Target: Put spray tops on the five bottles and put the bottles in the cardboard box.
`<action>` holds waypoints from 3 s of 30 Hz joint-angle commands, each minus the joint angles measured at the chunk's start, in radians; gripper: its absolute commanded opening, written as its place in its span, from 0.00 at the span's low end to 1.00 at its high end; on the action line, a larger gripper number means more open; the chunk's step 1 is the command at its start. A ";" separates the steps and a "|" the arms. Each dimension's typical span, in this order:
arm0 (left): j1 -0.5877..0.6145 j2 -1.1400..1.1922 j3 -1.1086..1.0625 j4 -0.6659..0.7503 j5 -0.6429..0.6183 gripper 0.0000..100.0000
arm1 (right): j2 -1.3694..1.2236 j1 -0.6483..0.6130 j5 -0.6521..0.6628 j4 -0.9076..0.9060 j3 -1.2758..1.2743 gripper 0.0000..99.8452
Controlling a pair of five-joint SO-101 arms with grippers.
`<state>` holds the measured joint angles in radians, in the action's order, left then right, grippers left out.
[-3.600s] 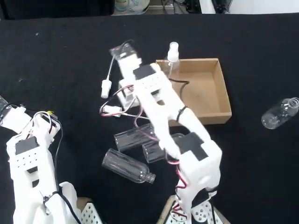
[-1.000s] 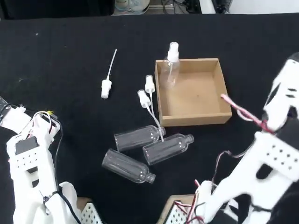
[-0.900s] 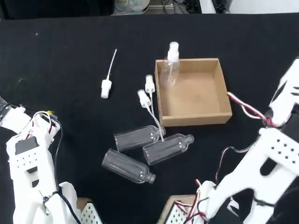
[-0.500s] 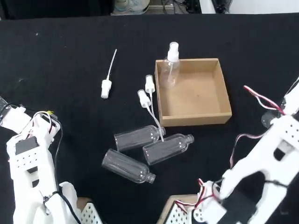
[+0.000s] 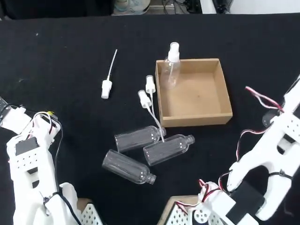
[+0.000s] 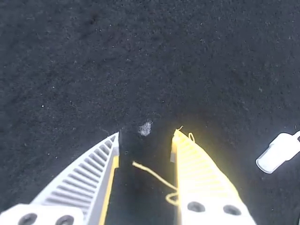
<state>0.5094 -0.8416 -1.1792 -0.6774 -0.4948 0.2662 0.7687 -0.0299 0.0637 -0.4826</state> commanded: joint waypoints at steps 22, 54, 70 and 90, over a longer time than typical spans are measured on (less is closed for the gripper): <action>0.002 -0.020 0.058 -0.002 -0.008 0.18 | 0.012 0.020 0.114 0.437 -0.226 0.02; 0.004 -0.020 0.059 -0.002 -0.006 0.18 | 0.002 0.000 0.121 0.601 -0.338 0.02; 0.004 -0.020 0.059 -0.002 -0.006 0.18 | 0.002 -0.003 0.121 0.680 -0.374 0.01; 0.004 -0.020 0.058 -0.002 -0.006 0.18 | 0.002 -0.018 0.121 0.750 -0.401 0.01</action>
<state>0.5094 -0.8416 -1.1792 -0.6774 -0.4948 0.2647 0.7702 0.0836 0.7879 -0.8738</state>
